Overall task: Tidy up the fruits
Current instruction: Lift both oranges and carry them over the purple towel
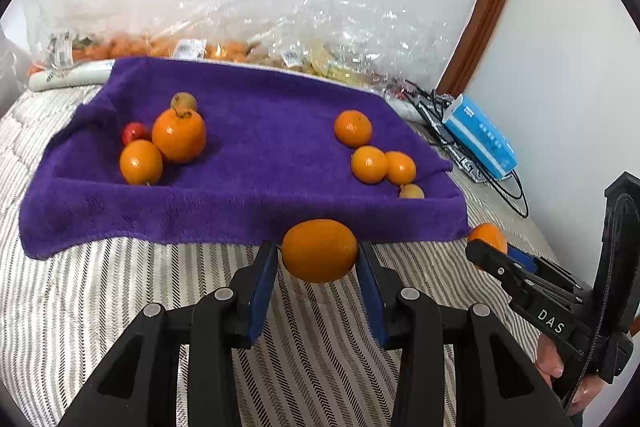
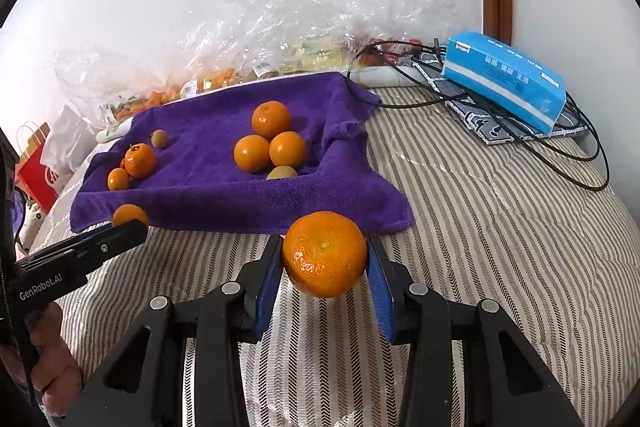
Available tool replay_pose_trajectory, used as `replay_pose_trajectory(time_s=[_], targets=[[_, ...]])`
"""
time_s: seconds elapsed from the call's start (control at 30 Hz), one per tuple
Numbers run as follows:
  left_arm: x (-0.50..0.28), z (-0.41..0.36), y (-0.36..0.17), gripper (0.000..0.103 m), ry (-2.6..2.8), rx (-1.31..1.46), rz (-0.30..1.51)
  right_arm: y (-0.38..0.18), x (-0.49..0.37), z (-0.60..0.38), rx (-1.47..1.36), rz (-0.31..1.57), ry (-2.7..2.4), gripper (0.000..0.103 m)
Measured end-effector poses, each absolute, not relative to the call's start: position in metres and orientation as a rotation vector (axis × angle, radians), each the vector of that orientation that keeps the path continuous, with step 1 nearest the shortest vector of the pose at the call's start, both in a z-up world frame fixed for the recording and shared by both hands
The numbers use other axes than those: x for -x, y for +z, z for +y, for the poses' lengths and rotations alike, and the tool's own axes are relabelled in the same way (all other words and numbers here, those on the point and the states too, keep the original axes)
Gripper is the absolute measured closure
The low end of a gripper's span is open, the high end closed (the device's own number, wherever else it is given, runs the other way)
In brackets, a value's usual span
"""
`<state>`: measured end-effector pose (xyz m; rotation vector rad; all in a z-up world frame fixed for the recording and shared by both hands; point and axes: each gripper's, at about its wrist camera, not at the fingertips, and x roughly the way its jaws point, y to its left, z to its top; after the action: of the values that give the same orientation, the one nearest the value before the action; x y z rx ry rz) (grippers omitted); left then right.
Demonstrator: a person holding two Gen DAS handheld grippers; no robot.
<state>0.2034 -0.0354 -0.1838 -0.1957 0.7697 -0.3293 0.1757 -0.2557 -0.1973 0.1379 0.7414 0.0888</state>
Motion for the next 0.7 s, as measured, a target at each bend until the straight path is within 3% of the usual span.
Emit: replay_pose_trajectory(time_s=[0.7], targets=[[-0.192,-0.027,-0.173,0.065,-0.317,0.226,0.707,-0.186,-0.162,-0.247,-0.141,0.649,0.210,0.062]])
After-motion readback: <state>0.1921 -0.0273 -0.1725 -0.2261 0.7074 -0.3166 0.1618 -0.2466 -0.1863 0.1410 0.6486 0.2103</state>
